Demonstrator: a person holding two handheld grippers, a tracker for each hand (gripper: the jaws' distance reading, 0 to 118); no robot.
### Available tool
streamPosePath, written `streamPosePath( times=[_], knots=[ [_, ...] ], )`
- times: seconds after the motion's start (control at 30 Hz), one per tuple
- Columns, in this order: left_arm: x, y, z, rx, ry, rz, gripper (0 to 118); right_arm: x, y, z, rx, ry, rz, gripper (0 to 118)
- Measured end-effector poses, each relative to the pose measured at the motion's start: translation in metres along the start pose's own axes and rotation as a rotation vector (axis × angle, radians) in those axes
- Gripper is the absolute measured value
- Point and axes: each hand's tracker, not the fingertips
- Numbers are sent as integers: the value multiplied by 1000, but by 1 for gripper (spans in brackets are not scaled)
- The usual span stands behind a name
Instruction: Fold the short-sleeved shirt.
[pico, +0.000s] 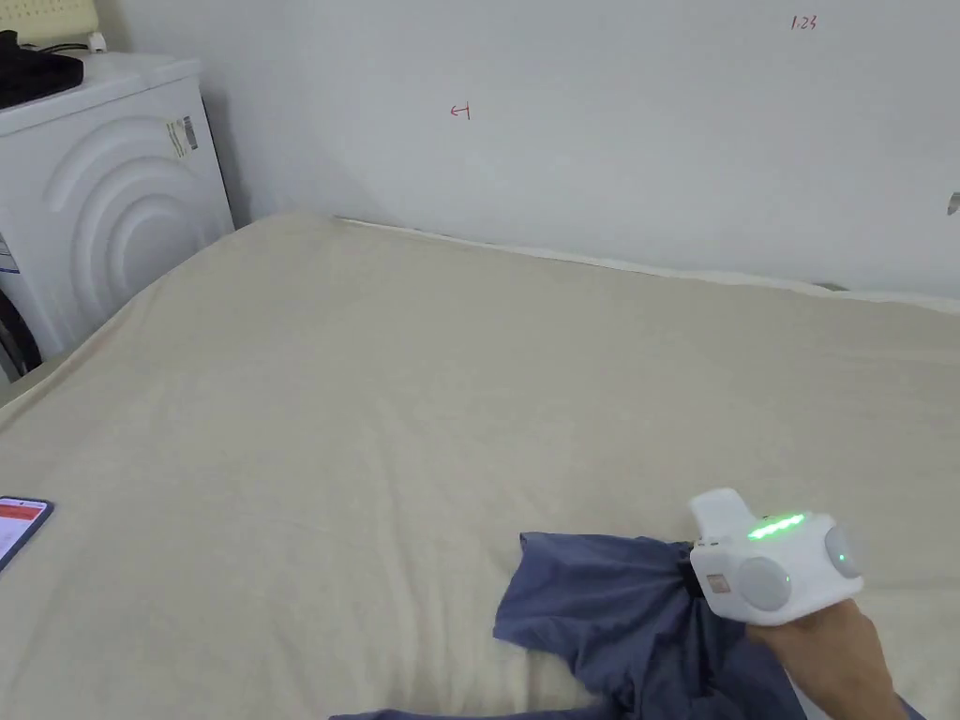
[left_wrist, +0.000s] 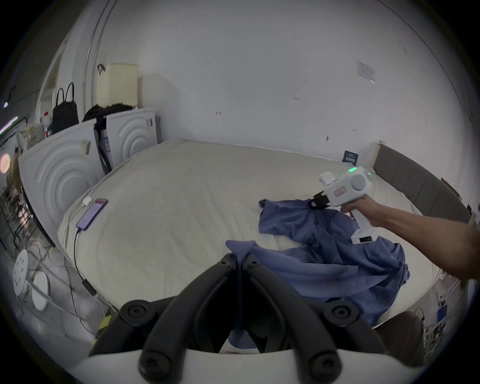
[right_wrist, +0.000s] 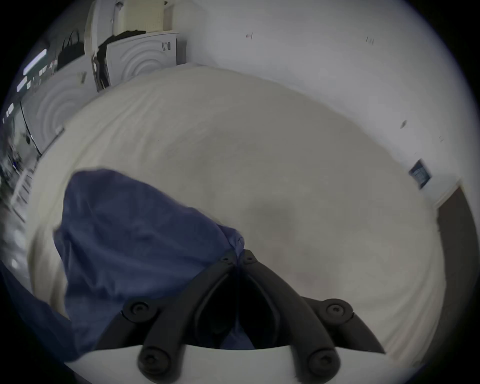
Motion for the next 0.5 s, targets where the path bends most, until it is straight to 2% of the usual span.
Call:
streamPosePath(
  times=[0.03,0.1,0.13,0.2,0.23,0.3,0.4,0.5],
  knots=[
    [-2,-2,-1,2,1,-1,3,-10,-3,17,-6,7,1,0],
    [-7,-3,-1,21,-15,24,3,-7,-21,44,45,-74,-12,0],
    [-9,-1,0,23,-11,31,3,1,-30,68,106,-99,-68,0],
    [-14,4,1,40,9,40,3,31,-35,98,215,-92,-238,0],
    [-17,9,3,53,6,38,3,40,-40,128,276,-115,-276,0],
    [-23,27,6,104,3,52,3,64,-36,194,405,-203,-267,0],
    [-30,66,13,199,-39,86,3,89,-35,285,562,-321,-162,1],
    [-22,119,29,330,-65,48,3,112,-18,369,681,-388,-211,0]
  ],
)
